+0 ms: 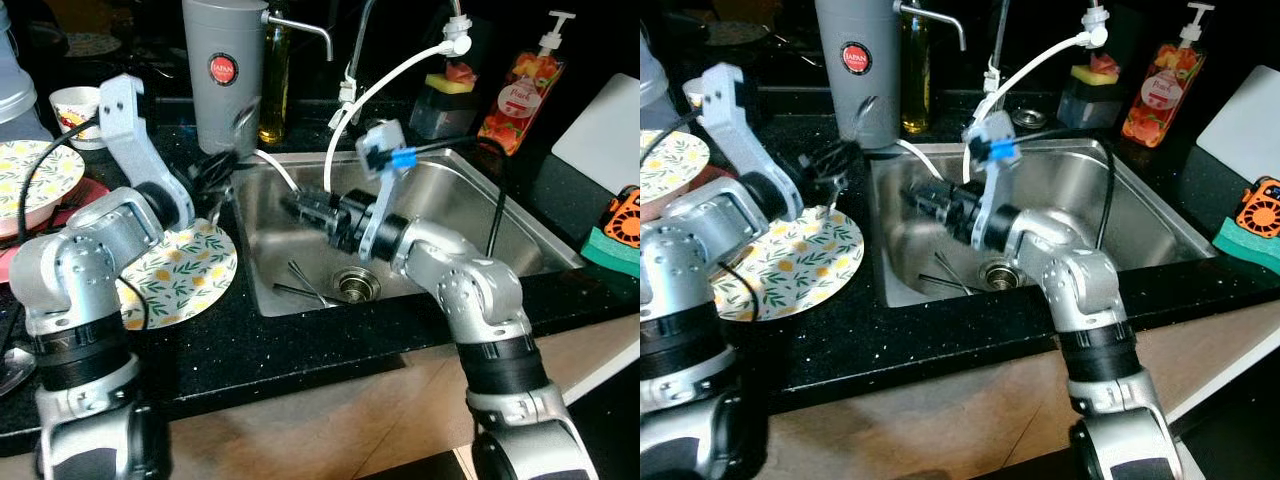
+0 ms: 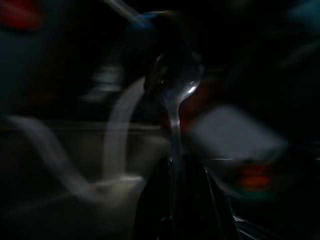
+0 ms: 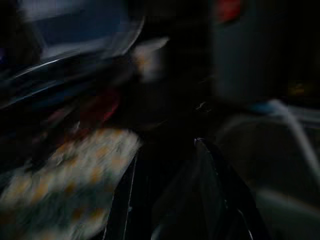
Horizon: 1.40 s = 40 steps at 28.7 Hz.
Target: Kitchen organization
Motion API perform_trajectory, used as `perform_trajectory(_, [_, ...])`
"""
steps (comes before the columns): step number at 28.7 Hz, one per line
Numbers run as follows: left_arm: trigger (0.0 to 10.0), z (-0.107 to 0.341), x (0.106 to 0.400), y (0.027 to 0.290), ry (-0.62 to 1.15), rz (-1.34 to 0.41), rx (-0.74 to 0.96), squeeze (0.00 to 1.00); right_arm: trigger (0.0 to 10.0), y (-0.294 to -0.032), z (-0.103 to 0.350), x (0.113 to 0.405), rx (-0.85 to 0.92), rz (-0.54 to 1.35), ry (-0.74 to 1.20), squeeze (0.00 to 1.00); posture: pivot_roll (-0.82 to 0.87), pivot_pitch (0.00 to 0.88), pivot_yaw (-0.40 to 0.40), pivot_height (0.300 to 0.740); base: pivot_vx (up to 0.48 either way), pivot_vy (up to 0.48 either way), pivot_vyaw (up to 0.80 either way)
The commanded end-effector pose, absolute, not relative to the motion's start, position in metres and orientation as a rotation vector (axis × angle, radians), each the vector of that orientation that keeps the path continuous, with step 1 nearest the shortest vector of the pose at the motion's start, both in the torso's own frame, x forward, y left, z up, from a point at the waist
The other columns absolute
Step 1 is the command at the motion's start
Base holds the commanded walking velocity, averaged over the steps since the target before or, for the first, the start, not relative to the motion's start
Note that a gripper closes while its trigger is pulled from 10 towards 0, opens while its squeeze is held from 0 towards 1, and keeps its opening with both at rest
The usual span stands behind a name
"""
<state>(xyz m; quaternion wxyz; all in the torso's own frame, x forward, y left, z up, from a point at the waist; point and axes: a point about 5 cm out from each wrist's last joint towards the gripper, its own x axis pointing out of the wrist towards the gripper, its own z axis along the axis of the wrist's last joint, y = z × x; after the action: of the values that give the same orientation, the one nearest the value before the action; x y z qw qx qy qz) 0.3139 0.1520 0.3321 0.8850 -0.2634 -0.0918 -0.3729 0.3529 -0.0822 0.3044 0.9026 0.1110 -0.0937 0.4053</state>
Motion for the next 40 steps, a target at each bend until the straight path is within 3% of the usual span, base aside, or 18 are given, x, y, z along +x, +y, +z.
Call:
perform_trajectory(1, [0.0, 0.333, 0.308, 0.148, -0.201, -0.861, -0.592, 0.00, 10.0, -0.092, 0.306, 0.358, 0.280, 0.776, -0.211, 0.00, -0.03, 0.095, -0.083, 0.740, 0.000, 0.000, 0.00])
perform_trajectory(7, [0.0, 0.328, 0.301, 0.147, -0.181, -0.963, -0.651, 0.00, 10.0, -0.093, 0.316, 0.358, 0.411, 0.772, -0.258, 0.00, -0.03, 0.096, -0.081, 0.740, 0.000, 0.000, 0.00])
perform_trajectory(8, [0.0, 0.327, 0.297, 0.146, -0.171, -0.996, -0.654, 0.00, 10.0, -0.094, 0.321, 0.359, 0.503, 0.765, -0.282, 0.00, -0.02, 0.102, -0.076, 0.740, 0.000, 0.000, 0.00])
perform_trajectory(9, [0.0, 0.327, 0.296, 0.146, -0.167, -0.997, -0.650, 0.00, 10.0, -0.095, 0.324, 0.359, 0.573, 0.774, -0.286, 1.00, -0.02, 0.102, -0.076, 0.740, 0.000, 0.000, 0.00])
perform_trajectory(14, [0.0, 0.324, 0.292, 0.148, -0.154, -1.002, -0.661, 0.00, 10.0, -0.096, 0.341, 0.355, 0.748, 0.821, -0.330, 1.00, -0.02, 0.109, -0.077, 0.740, 0.000, 0.000, 0.00])
perform_trajectory(16, [0.0, 0.323, 0.290, 0.147, -0.143, -1.012, -0.659, 0.00, 10.0, -0.093, 0.345, 0.352, 0.780, 0.866, -0.329, 0.00, -0.02, 0.110, -0.078, 0.740, 0.000, 0.000, 0.00])
perform_trajectory(19, [0.0, 0.322, 0.290, 0.146, -0.133, -1.014, -0.659, 0.00, 10.0, -0.088, 0.347, 0.347, 0.805, 0.939, -0.319, 0.00, -0.02, 0.111, -0.082, 0.740, 0.000, 0.000, 0.00])
perform_trajectory(20, [0.0, 0.322, 0.290, 0.146, -0.133, -1.009, -0.664, 0.00, 10.0, -0.084, 0.347, 0.345, 0.798, 0.977, -0.300, 1.00, -0.02, 0.111, -0.082, 0.740, 0.000, 0.000, 0.00])
perform_trajectory(28, [0.0, 0.322, 0.290, 0.148, -0.135, -0.999, -0.676, 0.00, 10.0, -0.080, 0.347, 0.341, 0.805, 1.016, -0.288, 1.00, -0.02, 0.109, -0.083, 0.740, 0.000, 0.000, 0.00])
perform_trajectory(29, [0.0, 0.322, 0.290, 0.148, -0.135, -1.001, -0.680, 0.00, 10.0, -0.080, 0.349, 0.340, 0.825, 1.032, -0.296, 0.25, -0.02, 0.109, -0.082, 0.740, 0.000, 0.000, 0.00])
perform_trajectory(30, [0.0, 0.322, 0.290, 0.148, -0.135, -1.001, -0.680, 0.00, 10.0, -0.080, 0.349, 0.340, 0.825, 1.032, -0.296, 0.25, -0.02, 0.109, -0.082, 0.740, 0.000, 0.000, 0.00])
perform_trajectory(31, [0.0, 0.322, 0.290, 0.148, -0.135, -1.002, -0.683, 0.00, 10.0, -0.080, 0.351, 0.338, 0.838, 1.046, -0.301, 0.00, -0.02, 0.109, -0.082, 0.740, 0.000, 0.000, 0.00])
perform_trajectory(40, [0.0, 0.318, 0.290, 0.139, -0.101, -1.017, -0.682, 0.00, 10.0, -0.070, 0.351, 0.329, 0.801, 1.144, -0.281, 0.00, -0.02, 0.104, -0.084, 0.740, 0.000, 0.000, 0.00])
